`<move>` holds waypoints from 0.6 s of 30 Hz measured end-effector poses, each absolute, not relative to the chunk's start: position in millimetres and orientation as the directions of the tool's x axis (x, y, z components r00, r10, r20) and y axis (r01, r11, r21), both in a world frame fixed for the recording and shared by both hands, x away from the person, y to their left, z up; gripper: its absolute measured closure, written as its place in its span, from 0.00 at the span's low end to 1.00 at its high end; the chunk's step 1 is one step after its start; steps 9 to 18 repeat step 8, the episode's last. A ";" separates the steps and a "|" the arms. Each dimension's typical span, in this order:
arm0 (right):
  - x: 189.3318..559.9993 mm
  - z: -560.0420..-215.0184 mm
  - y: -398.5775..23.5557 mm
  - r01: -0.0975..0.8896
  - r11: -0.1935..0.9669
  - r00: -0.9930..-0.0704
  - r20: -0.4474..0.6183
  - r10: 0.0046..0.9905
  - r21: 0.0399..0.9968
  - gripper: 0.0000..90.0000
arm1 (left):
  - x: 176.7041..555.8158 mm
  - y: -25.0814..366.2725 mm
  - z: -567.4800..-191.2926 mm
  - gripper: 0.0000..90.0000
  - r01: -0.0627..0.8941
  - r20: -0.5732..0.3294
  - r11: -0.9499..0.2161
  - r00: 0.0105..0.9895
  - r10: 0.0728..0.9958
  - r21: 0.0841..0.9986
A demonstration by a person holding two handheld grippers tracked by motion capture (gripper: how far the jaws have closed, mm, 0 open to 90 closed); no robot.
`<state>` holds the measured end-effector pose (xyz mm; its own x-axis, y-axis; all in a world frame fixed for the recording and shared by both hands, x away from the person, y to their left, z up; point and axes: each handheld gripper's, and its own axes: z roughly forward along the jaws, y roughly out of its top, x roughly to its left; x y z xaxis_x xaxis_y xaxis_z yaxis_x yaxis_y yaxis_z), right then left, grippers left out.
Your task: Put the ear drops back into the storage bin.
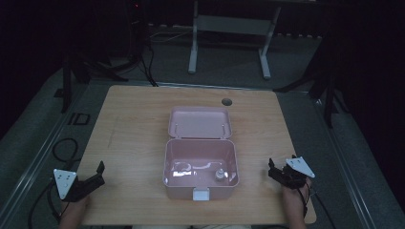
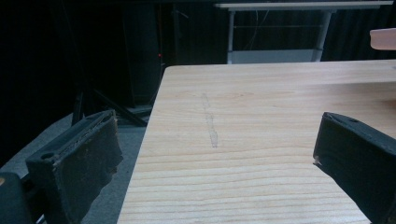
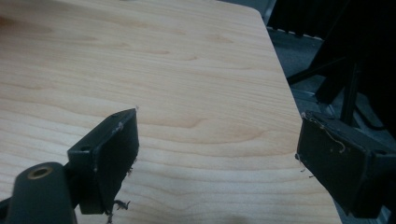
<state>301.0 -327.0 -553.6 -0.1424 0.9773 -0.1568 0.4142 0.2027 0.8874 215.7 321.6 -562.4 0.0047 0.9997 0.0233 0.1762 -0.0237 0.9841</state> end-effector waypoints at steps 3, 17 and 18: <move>301.2 -553.8 -326.5 0.413 0.212 -0.142 -0.167 0.976 0.886 0.14 | 215.8 321.7 -562.4 0.01 0.177 0.022 -0.022 0.005 1.000 0.984; 302.0 -553.9 -324.5 0.419 0.225 -0.157 -0.174 0.972 0.880 0.14 | 215.7 321.4 -562.5 0.01 0.176 0.023 -0.024 0.005 1.000 0.984; 302.0 -553.9 -324.5 0.419 0.225 -0.157 -0.174 0.972 0.880 0.14 | 215.7 321.4 -562.5 0.01 0.176 0.023 -0.024 0.005 1.000 0.984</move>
